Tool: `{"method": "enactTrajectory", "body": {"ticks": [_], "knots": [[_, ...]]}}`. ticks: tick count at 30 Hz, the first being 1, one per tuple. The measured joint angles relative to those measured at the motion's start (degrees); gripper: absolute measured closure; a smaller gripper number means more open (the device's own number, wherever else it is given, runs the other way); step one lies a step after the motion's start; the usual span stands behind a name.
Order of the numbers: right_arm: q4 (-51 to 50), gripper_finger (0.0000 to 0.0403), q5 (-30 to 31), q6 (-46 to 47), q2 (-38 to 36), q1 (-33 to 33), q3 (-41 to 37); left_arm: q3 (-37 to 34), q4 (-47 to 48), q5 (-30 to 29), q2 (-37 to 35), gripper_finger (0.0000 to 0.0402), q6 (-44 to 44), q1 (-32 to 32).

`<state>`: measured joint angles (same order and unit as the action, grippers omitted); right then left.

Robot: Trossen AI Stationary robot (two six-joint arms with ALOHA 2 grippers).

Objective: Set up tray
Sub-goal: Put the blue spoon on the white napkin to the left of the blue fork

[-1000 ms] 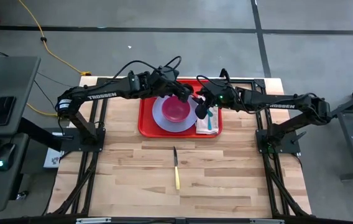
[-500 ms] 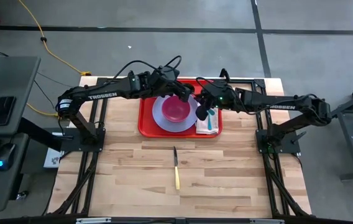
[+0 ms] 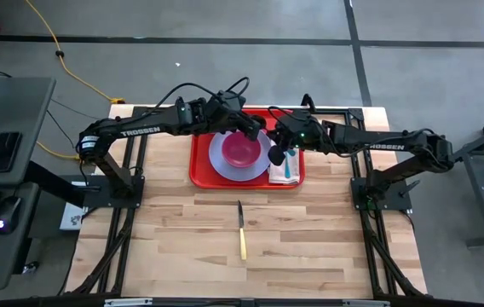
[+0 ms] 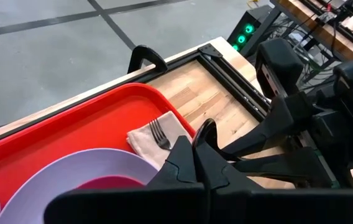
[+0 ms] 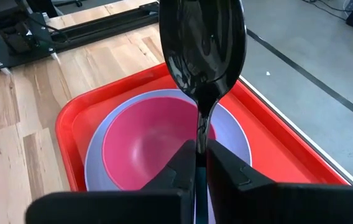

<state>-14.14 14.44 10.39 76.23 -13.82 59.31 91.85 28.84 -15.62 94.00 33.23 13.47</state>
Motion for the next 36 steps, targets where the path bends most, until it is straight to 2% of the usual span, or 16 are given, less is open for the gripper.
{"method": "enactTrajectory", "body": {"ticks": [8, 15, 36], "knots": [[-0.66, 0.0370, 0.66, 0.00, 0.00, 0.00, 0.00, 0.00, 0.81, -0.02, -0.02, 0.0392, -0.02, 0.00], [-0.77, 0.0399, 1.37, -0.69, 0.00, 0.00, 0.00, 0.00, 1.10, 0.01, -0.02, 0.0392, -0.26, 0.02], [-0.88, 0.0402, 1.44, -0.13, 0.00, 0.00, 0.00, 0.00, 0.51, 0.08, -0.02, 0.0392, -0.24, 0.02]]}}
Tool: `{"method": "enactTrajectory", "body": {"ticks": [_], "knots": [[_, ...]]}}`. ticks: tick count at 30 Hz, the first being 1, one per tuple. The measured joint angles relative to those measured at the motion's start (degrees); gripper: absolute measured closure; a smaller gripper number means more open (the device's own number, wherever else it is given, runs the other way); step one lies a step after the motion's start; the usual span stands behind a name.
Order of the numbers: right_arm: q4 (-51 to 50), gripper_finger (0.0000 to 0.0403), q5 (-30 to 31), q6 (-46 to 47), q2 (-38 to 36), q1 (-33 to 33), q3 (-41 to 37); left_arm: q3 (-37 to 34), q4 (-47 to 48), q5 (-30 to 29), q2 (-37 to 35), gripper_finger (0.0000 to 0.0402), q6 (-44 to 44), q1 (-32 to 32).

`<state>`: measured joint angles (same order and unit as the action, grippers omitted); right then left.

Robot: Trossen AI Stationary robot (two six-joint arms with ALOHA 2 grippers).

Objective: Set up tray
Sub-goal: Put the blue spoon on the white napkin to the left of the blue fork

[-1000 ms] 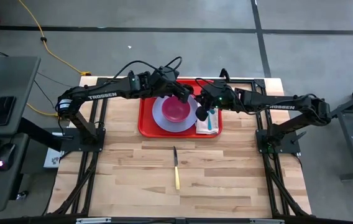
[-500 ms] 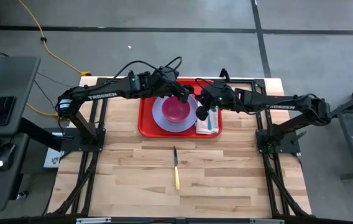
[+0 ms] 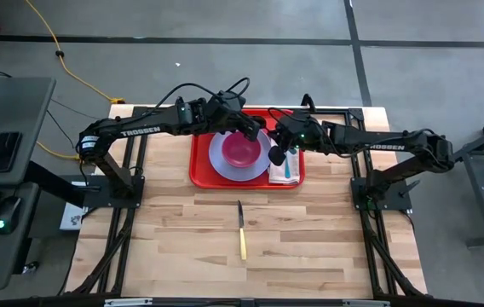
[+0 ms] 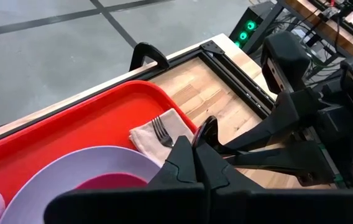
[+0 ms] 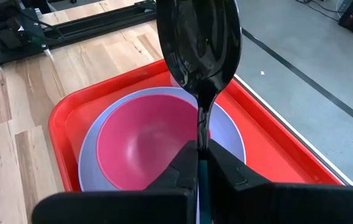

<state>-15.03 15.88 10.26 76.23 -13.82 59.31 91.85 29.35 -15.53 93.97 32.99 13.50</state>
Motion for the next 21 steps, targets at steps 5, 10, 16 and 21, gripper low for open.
{"method": "enactTrajectory", "body": {"ticks": [5, 10, 16, 21], "knots": [[-0.10, 0.0402, 0.15, 0.13, -0.04, 0.00, 0.00, 0.00, -0.63, 0.40, 0.00, 0.0392, 0.00, 0.02], [-0.59, 0.0403, 0.31, 0.17, -0.04, 0.00, 0.00, -0.02, -0.69, 0.77, 0.00, 0.0392, 0.00, 0.02], [-0.61, 0.0403, 0.33, 1.09, -0.04, 0.00, 0.00, -0.02, -0.87, 0.84, 0.00, 0.0377, 0.02, 0.02], [-0.66, 0.0403, 0.28, 1.39, -0.04, 0.00, 0.00, -0.02, -0.93, 0.86, 0.00, 0.0366, 0.03, 0.02]]}}
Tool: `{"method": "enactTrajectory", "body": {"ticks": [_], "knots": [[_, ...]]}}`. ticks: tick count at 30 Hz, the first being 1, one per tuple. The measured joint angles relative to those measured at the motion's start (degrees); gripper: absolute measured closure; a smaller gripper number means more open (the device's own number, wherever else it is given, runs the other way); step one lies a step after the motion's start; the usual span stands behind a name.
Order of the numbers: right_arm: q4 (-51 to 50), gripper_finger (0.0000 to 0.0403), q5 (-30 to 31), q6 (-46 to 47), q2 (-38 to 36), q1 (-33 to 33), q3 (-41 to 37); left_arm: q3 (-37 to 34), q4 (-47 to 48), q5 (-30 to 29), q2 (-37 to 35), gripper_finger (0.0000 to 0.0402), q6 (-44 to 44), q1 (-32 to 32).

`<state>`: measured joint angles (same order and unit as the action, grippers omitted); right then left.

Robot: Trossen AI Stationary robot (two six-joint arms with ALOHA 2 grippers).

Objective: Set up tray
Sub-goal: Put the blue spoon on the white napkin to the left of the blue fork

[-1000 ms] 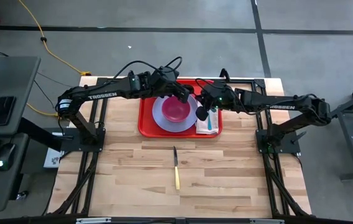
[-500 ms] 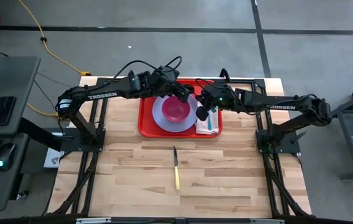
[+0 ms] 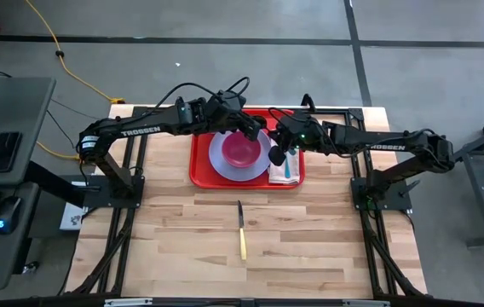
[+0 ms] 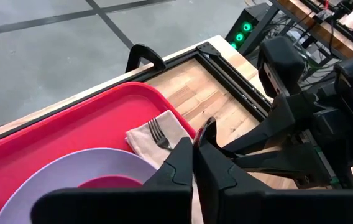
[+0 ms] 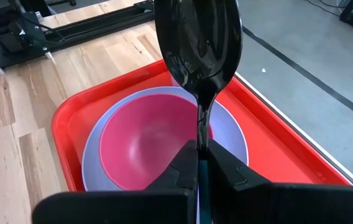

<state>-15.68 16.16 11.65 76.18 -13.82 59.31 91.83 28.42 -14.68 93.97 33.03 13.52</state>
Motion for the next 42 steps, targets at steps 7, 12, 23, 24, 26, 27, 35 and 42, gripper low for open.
{"method": "enactTrajectory", "body": {"ticks": [7, 12, 23, 24, 26, 27, 35, 42], "knots": [[-0.69, 0.0403, -0.04, 1.22, 0.00, 0.00, 0.00, 0.00, 0.01, 0.21, 0.00, 0.0366, -0.21, 0.00], [-1.20, 0.0403, 0.00, 1.62, 0.00, 0.00, 0.00, 0.00, -0.02, 0.35, 0.00, 0.0353, -0.21, -0.02], [-3.08, 0.0401, 1.44, 2.70, 0.05, -0.20, -0.07, 0.00, 0.00, 0.37, -0.04, 0.0337, -0.19, -0.09], [-2.92, 0.0401, 1.30, 2.68, 0.04, -0.18, -0.07, 0.00, -0.02, 0.36, -0.04, 0.0338, -0.19, -0.09], [-2.97, 0.0401, 1.28, 2.67, 0.04, -0.15, -0.07, 0.00, -0.02, 0.35, -0.04, 0.0339, -0.70, -0.09], [-2.98, 0.0402, 1.26, 2.67, 0.04, -0.16, -0.07, 0.00, -0.01, 0.33, -0.04, 0.0340, -1.30, -0.07], [-5.06, 0.0402, -2.72, 4.25, 0.04, -2.26, -0.07, 0.00, 1.52, 0.11, -0.04, 0.0339, -3.29, -0.04], [-5.01, 0.0402, -10.70, 6.55, 0.04, -6.54, -0.26, 0.01, 10.47, -0.74, -0.04, 0.0339, -3.28, 1.44]]}}
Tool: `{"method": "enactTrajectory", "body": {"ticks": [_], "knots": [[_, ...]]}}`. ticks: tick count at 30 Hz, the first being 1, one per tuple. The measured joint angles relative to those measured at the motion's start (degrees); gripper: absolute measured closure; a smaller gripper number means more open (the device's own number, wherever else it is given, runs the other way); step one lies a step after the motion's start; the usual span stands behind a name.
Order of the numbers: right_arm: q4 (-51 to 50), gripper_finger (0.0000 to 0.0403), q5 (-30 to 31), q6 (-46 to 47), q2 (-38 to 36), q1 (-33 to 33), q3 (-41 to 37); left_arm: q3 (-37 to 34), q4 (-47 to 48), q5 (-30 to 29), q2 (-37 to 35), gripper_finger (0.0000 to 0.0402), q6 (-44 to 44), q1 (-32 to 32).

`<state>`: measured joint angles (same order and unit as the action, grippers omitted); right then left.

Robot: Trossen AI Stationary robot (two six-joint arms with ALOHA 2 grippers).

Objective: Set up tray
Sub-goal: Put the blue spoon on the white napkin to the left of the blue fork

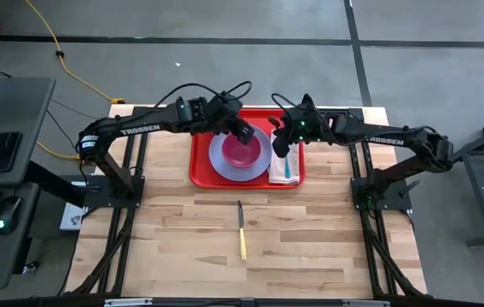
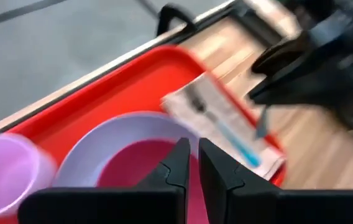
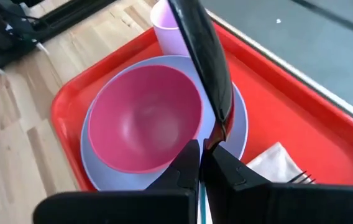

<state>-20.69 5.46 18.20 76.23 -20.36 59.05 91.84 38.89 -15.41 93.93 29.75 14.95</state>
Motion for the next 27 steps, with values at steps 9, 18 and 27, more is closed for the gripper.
{"method": "enactTrajectory", "body": {"ticks": [9, 18, 27], "knots": [[2.22, 0.0403, -10.84, 3.45, 3.49, -5.48, 0.00, -0.01, 12.99, -2.73, 0.00, 0.0339, 0.02, 2.41], [4.20, 0.0403, -22.77, 4.93, 9.20, -12.70, 0.00, -0.12, 28.11, -15.24, 0.00, 0.0339, -1.02, 3.58], [4.28, 0.0403, -31.18, 7.65, 13.27, -18.29, 0.00, -0.60, 35.20, -23.98, 0.00, 0.0339, -1.02, 6.11]]}}
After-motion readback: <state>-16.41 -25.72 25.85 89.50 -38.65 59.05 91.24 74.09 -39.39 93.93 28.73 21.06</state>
